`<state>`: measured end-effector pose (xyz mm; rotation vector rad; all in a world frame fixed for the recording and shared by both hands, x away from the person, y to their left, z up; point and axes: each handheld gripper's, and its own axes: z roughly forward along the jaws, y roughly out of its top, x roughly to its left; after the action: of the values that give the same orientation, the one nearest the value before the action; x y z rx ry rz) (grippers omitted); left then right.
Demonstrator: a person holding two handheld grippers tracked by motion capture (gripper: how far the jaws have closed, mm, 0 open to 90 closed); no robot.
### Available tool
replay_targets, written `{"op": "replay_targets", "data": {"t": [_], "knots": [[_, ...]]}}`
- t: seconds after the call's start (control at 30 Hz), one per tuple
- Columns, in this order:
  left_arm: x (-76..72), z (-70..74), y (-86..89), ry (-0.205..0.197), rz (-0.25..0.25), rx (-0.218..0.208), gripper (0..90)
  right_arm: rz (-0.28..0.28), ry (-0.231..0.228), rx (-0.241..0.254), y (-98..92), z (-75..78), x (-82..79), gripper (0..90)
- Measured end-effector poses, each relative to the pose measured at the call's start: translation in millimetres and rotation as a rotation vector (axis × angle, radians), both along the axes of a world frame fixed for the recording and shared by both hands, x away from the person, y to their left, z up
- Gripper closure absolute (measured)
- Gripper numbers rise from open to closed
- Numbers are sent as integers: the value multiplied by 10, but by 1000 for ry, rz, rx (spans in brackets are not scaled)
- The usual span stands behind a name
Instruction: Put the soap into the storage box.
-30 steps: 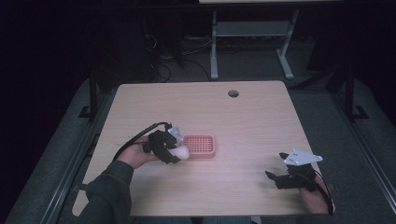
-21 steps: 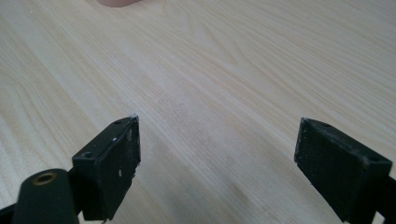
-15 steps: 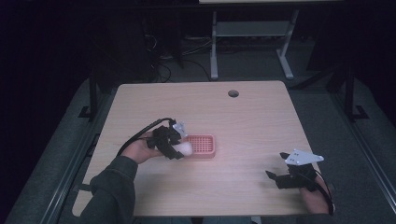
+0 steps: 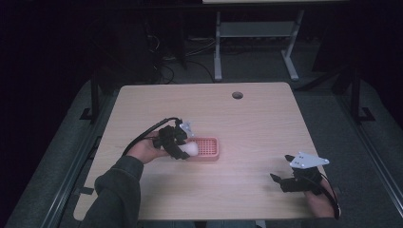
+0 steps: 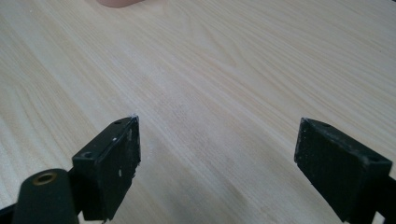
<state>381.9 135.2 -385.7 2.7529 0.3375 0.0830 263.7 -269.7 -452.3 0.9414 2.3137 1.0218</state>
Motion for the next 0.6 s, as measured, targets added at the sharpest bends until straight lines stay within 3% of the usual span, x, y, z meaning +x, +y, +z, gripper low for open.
{"op": "replay_targets", "data": {"t": [0.6], "knots": [[118,9,-127,1,-6,3,491,-5,-2,6,-21,2,-3,138]]}}
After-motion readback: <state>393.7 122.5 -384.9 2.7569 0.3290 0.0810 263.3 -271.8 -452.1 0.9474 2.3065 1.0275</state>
